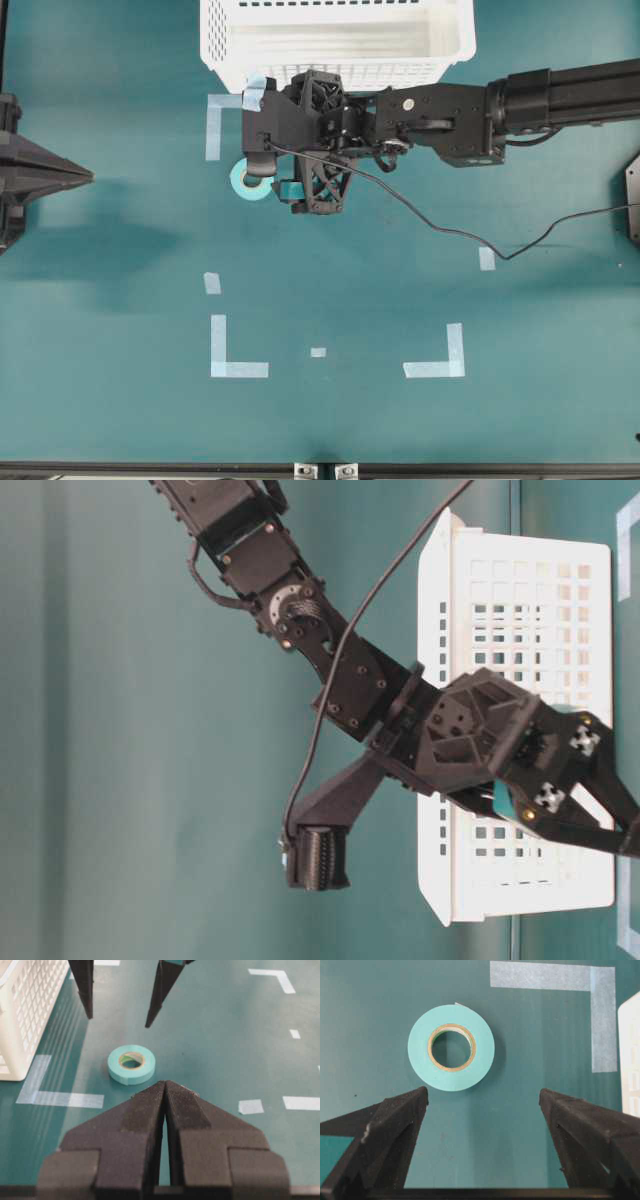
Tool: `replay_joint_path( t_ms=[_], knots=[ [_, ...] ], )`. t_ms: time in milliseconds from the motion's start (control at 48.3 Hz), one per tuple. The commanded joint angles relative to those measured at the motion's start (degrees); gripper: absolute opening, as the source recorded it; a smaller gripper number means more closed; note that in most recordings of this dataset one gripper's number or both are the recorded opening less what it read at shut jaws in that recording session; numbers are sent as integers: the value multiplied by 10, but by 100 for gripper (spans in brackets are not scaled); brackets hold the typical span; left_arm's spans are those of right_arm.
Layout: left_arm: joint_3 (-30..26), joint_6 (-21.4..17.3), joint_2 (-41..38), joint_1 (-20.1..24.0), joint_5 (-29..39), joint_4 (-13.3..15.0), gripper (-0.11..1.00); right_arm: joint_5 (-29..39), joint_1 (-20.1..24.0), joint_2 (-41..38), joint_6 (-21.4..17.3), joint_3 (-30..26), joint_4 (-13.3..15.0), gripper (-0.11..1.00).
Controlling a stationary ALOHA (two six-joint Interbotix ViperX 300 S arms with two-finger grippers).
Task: Put the tape into the white basket.
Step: 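Lower the open right gripper around the tape roll, then close the right gripper on the tape roll and lift it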
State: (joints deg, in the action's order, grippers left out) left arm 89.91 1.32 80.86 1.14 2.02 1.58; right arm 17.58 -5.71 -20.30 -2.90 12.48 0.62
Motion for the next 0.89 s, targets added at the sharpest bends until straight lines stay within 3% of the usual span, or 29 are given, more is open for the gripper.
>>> replay_joint_path(
  t_ms=[0,870],
  knots=[
    [-6,0,-5,2,-5,1,-11,-5,1,7,-1,-18,-1,99],
    [-4,0,-4,2,-7,1,-11,-7,12,-51,-13,-63,-1,99]
  ],
)
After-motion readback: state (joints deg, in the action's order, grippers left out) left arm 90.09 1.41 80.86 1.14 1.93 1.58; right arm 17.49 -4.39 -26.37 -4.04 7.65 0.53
